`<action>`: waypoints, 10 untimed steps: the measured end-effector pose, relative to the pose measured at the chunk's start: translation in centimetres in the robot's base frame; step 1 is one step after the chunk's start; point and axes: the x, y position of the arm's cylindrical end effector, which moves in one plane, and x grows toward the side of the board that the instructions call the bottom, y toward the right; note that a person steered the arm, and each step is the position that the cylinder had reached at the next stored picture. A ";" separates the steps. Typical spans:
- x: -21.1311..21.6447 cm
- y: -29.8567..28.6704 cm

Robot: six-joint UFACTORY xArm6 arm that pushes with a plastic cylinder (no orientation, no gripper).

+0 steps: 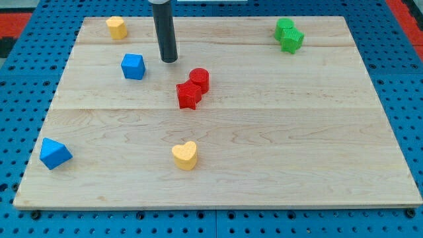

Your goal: Slide the blue cube closer to the blue triangle

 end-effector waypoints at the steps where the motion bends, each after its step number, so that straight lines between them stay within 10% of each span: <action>1: 0.7 0.2; 3: 3.2 -12.8; 5: -1.3 -9.1; 10: 17.6 -13.4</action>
